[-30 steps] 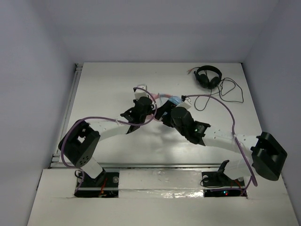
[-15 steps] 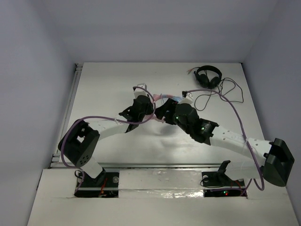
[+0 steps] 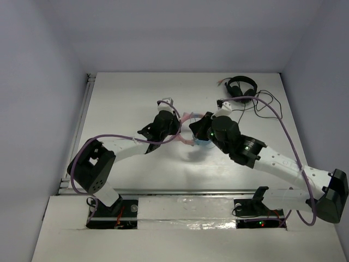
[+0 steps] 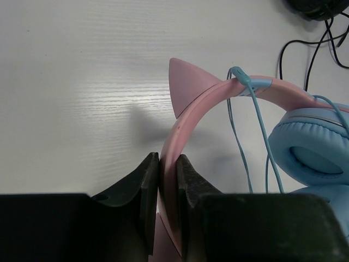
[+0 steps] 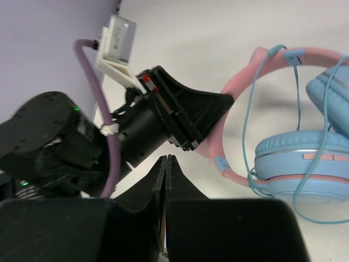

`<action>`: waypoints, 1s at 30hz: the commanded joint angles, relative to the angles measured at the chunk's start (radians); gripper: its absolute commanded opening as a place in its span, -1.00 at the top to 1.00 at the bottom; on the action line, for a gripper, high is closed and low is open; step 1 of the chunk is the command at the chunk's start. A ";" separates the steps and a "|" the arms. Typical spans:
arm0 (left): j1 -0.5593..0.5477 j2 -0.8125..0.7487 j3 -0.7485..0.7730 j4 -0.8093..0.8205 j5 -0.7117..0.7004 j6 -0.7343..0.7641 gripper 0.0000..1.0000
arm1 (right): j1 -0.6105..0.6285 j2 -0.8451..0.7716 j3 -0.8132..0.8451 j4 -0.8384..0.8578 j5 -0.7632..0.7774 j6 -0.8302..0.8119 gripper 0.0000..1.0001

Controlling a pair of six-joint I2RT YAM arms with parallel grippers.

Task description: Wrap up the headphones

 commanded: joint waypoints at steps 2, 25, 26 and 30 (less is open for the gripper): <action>0.007 -0.075 0.001 0.077 0.052 -0.028 1.00 | 0.005 -0.140 0.072 -0.066 0.014 -0.082 1.00; 0.016 0.094 -0.073 0.158 0.077 -0.017 0.94 | 0.005 -0.575 -0.075 -0.210 0.092 -0.128 -0.13; 0.016 0.091 -0.082 0.169 0.075 -0.019 0.84 | 0.005 -0.587 -0.077 -0.216 0.100 -0.131 -0.19; 0.016 0.063 -0.093 0.157 0.071 -0.013 0.48 | 0.005 -0.671 -0.078 -0.258 0.148 -0.135 -0.33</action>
